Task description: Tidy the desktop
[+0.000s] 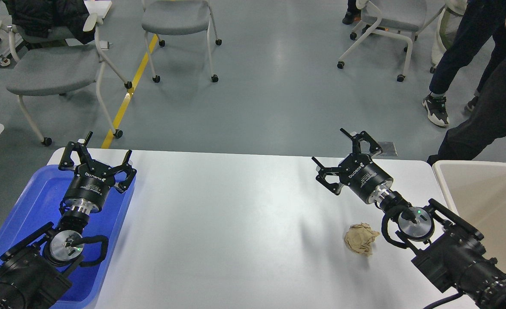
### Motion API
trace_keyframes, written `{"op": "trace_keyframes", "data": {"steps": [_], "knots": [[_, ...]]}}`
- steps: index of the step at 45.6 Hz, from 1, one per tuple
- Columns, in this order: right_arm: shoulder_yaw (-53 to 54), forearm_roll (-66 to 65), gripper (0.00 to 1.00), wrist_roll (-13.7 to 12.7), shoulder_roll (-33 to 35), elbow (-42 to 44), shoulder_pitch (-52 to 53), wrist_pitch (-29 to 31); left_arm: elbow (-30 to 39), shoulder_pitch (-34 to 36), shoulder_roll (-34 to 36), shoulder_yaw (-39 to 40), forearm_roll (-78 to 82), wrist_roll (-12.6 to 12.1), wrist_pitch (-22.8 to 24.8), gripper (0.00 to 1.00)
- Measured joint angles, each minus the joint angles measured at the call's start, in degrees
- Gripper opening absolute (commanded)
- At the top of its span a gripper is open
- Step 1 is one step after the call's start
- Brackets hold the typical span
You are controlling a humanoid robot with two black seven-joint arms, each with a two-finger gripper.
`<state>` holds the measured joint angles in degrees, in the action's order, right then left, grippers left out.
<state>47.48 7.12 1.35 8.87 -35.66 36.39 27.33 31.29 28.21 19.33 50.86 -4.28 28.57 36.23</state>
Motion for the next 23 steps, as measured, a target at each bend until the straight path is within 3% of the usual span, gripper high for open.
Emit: {"op": "trace_keyframes", "data": {"steps": [23], "knots": [[-0.1,-0.5,1.0,-0.1,0.2,-0.4,-0.2,0.1,0.0,0.0,0.0,0.0,0.0,-0.1,0.0,1.0]]}}
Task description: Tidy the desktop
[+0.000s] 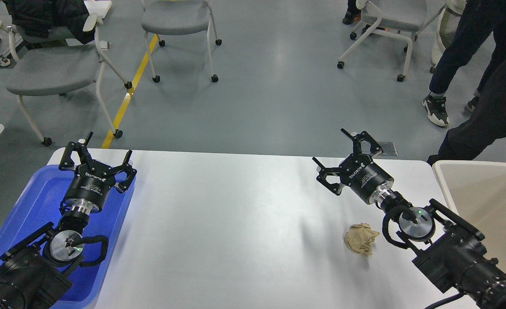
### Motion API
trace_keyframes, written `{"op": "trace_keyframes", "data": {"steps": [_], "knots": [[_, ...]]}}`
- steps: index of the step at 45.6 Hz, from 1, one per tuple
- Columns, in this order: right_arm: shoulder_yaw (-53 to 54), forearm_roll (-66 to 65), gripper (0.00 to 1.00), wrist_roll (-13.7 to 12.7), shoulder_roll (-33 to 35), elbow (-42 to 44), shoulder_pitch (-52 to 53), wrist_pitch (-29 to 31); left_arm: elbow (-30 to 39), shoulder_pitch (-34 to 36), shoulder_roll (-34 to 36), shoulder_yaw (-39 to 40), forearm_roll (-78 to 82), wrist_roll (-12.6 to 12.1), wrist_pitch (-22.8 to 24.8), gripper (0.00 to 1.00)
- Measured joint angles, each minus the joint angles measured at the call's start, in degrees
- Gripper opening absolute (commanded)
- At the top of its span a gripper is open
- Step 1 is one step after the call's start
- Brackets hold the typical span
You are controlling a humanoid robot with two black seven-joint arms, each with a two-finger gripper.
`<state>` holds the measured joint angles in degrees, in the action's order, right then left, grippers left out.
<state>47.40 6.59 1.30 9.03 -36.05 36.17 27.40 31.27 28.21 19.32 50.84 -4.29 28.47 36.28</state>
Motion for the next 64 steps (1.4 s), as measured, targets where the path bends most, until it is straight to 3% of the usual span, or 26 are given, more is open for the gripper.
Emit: {"op": "trace_keyframes", "data": {"steps": [19,28,41,53,64], "knots": [[0.0,-3.4,1.0,-0.1,5.1,-6.5,-0.2,-0.4,0.0,0.0,0.0,0.0,0.0,0.0,0.0,1.0],[0.2,-6.9,1.0,-0.4,12.1,-11.6,1.5,-1.0,0.0,0.0,0.0,0.0,0.0,0.0,0.0,1.0],[-0.4,-11.1,1.0,-3.1,24.3,-18.4,5.2,-0.9,0.0,0.0,0.0,0.0,0.0,0.0,0.0,1.0],[-1.9,-25.1,1.0,-3.8,33.1,-23.9,8.0,-0.3,0.0,0.0,0.0,0.0,0.0,0.0,0.0,1.0],[-7.0,-38.9,1.0,-3.7,41.3,-34.7,8.5,-0.3,0.0,0.0,0.0,0.0,0.0,0.0,0.1,1.0]]}}
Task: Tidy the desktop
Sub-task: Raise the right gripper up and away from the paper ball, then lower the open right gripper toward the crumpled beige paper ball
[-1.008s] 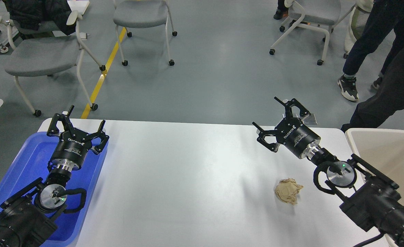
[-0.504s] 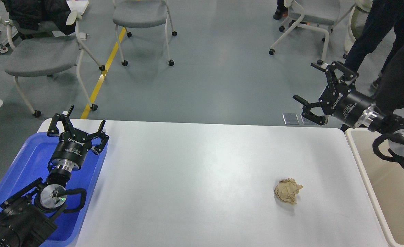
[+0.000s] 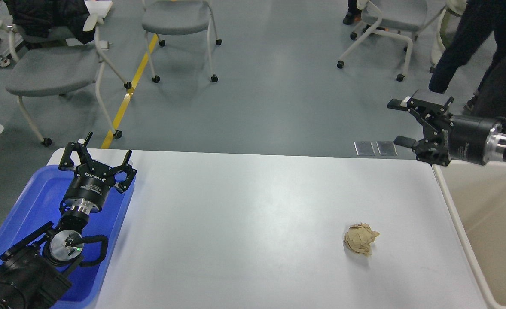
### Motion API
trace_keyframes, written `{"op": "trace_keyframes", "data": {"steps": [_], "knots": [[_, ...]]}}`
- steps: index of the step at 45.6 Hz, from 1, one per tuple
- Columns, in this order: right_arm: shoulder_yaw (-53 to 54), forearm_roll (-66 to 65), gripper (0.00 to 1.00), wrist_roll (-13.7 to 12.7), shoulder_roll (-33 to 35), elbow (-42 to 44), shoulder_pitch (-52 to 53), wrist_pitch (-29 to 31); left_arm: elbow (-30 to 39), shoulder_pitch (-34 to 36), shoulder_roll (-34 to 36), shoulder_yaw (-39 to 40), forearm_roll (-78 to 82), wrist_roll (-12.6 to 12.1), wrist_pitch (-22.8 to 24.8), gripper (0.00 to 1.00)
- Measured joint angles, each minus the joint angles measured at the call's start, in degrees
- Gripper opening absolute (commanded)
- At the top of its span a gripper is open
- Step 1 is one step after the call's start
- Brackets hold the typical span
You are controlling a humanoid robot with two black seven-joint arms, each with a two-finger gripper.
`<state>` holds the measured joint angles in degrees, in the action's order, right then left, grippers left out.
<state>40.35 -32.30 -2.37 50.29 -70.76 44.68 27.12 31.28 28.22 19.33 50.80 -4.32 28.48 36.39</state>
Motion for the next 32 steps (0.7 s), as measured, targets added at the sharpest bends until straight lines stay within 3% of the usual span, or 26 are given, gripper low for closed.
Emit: {"op": "trace_keyframes", "data": {"steps": [14,32], "knots": [[-7.3,-10.4,1.0,0.1,3.8,-10.3,-0.1,-2.3,0.0,0.0,0.0,0.0,0.0,0.0,0.0,1.0],[-14.3,-23.3,1.0,1.4,-1.1,-12.5,-1.3,-7.4,0.0,0.0,0.0,0.0,0.0,0.0,0.0,1.0]]}}
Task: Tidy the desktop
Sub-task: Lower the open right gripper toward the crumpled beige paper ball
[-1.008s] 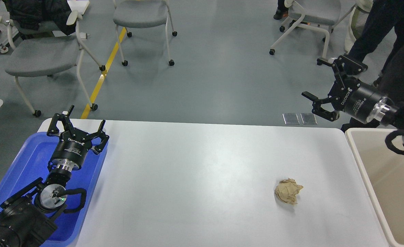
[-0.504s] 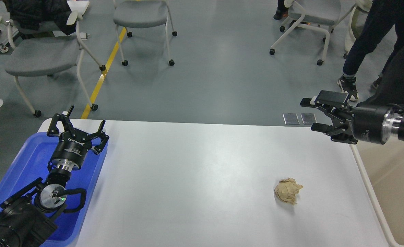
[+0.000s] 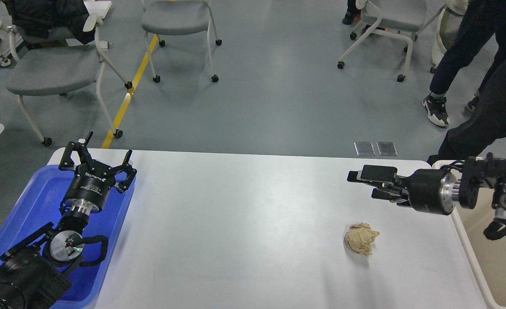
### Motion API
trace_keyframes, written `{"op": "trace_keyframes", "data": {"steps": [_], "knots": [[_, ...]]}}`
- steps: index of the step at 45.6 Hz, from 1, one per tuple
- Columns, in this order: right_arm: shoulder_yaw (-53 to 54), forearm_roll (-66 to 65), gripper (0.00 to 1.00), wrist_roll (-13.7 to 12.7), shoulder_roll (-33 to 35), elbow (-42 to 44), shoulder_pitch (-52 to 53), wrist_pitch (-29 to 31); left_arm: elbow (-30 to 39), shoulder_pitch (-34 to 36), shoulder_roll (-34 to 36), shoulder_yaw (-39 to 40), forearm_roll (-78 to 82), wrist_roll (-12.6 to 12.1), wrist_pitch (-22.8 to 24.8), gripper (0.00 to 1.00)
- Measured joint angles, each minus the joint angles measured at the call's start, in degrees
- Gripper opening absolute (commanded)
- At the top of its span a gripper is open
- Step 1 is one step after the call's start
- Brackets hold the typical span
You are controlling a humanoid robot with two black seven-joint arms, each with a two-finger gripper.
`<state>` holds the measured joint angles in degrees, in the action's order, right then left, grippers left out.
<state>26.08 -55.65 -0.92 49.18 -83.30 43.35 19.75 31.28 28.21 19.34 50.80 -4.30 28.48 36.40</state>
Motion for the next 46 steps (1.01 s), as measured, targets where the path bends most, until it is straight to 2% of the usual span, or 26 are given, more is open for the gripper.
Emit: {"op": "trace_keyframes", "data": {"steps": [25,46], "knots": [[-6.4,-21.2,1.0,5.5,-8.5,8.2,-3.6,-10.4,0.0,0.0,0.0,0.0,0.0,0.0,0.0,1.0],[-8.2,-28.0,1.0,6.7,-14.8,16.6,-6.1,-15.9,0.0,0.0,0.0,0.0,0.0,0.0,0.0,1.0]]}}
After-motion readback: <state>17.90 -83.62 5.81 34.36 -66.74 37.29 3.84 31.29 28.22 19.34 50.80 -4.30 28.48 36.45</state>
